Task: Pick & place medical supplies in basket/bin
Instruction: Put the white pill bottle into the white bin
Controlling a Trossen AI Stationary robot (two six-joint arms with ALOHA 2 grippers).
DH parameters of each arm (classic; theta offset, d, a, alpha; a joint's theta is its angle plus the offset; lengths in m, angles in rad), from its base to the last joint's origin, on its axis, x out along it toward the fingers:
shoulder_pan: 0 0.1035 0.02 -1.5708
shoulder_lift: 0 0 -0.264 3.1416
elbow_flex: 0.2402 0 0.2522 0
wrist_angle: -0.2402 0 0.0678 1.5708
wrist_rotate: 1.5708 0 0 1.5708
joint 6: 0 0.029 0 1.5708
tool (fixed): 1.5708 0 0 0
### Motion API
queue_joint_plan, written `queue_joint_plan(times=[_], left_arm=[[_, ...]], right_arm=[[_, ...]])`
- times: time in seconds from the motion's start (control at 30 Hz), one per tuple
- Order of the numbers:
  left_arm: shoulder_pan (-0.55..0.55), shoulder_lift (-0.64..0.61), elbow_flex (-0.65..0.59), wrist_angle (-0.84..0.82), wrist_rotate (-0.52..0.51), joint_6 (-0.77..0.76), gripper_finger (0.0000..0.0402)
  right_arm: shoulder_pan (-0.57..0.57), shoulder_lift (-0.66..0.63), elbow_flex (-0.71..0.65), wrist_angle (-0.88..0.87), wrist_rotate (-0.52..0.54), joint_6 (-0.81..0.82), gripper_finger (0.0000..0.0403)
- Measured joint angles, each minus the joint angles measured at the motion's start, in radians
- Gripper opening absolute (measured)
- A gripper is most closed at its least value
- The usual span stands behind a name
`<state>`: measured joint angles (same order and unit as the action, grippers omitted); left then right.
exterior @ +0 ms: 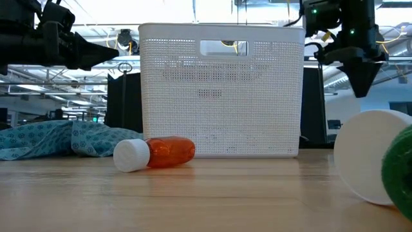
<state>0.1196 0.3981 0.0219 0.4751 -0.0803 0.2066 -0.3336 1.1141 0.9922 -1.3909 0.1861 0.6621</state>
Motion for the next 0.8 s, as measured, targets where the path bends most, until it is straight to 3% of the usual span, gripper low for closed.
queue_joint_plan(times=[0.2, 0.37, 0.57, 0.8], left_arm=[[0.000, 0.000, 0.000, 0.001, 0.000, 0.000, 0.0026], [0.000, 0.000, 0.000, 0.002, 0.000, 0.000, 0.0026], [0.000, 0.000, 0.000, 0.002, 0.000, 0.009, 0.0026], [0.000, 0.000, 0.000, 0.002, 0.003, 0.008, 0.0026]], right_arm=[[0.000, -0.034, -0.053, 0.052, -0.031, 0.034, 0.0229], [-0.008, -0.035, -0.107, 0.056, -0.029, 0.088, 0.0292], [-0.008, -0.034, -0.198, 0.073, -0.025, 0.141, 0.0305], [-0.019, -0.033, -0.213, 0.117, 0.041, 0.175, 0.0287]])
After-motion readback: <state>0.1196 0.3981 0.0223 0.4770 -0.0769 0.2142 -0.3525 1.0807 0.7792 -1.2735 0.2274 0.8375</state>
